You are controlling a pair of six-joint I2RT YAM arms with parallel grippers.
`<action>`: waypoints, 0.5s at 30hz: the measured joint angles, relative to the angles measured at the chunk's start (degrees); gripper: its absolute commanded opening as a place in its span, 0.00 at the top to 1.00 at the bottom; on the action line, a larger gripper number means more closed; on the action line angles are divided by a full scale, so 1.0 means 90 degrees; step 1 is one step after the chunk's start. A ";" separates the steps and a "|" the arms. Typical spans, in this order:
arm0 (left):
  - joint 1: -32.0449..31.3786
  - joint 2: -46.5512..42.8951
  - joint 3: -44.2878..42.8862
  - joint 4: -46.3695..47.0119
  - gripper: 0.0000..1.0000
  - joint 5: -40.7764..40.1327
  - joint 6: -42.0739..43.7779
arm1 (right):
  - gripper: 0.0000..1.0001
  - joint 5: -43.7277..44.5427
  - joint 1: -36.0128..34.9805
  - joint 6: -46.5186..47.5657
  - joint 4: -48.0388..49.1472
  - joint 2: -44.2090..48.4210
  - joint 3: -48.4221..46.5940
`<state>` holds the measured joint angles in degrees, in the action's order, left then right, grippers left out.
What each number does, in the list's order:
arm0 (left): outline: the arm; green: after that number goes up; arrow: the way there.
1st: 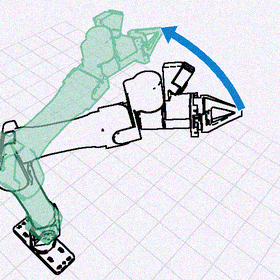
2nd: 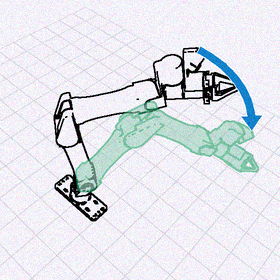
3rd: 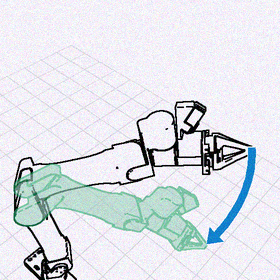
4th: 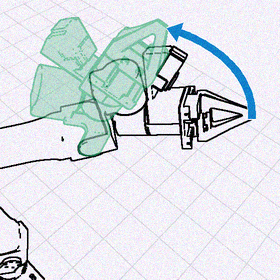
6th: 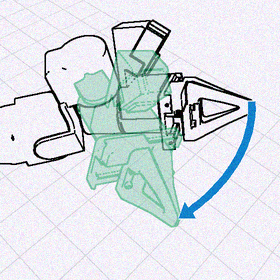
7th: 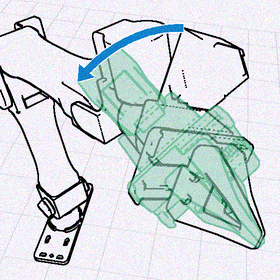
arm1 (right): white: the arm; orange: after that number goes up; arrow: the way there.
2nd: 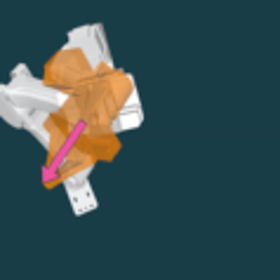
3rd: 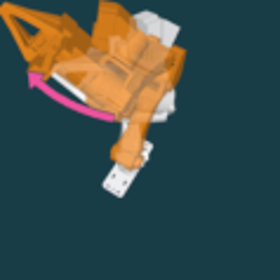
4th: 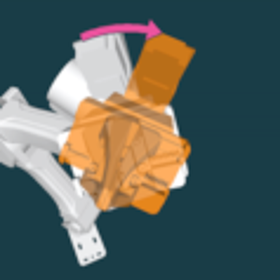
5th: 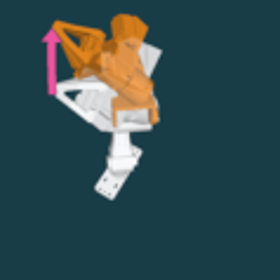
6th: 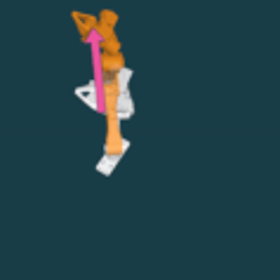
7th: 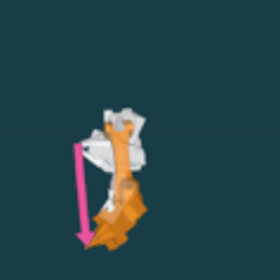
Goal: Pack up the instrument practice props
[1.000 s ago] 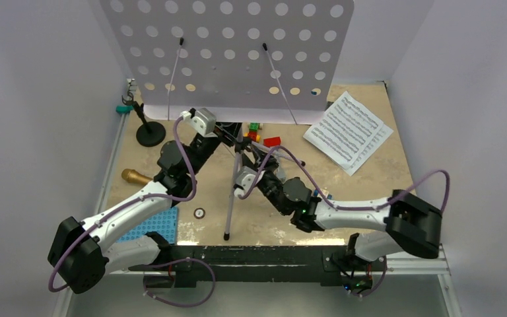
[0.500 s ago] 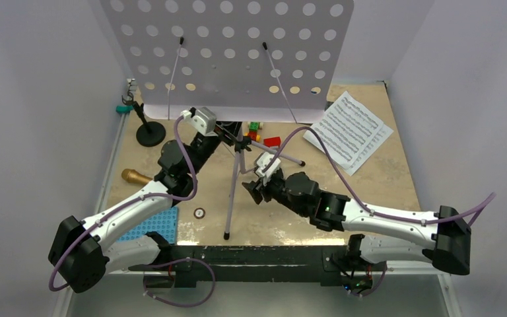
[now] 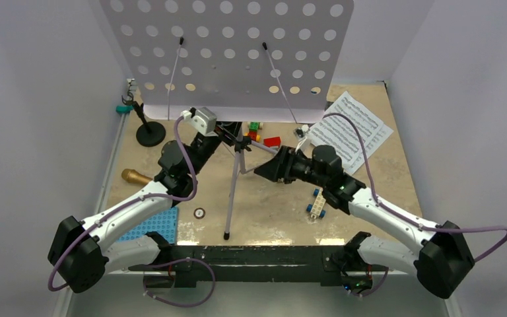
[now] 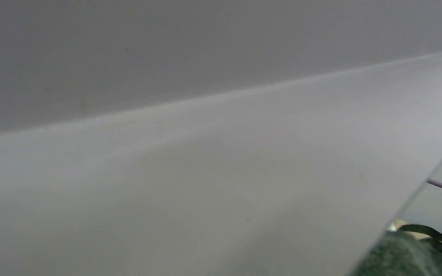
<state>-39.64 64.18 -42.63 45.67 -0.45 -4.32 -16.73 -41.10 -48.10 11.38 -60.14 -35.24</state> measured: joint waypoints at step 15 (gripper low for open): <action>-0.0117 -0.0027 0.0012 -0.0012 1.00 -0.0134 0.0180 | 0.42 -0.2268 0.1115 -0.3424 0.2382 -0.2441 -0.0996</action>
<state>-40.69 63.94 -42.52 45.56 -1.65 -2.70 -37.15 -31.07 -78.91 32.82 -82.11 -44.21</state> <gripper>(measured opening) 0.287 0.609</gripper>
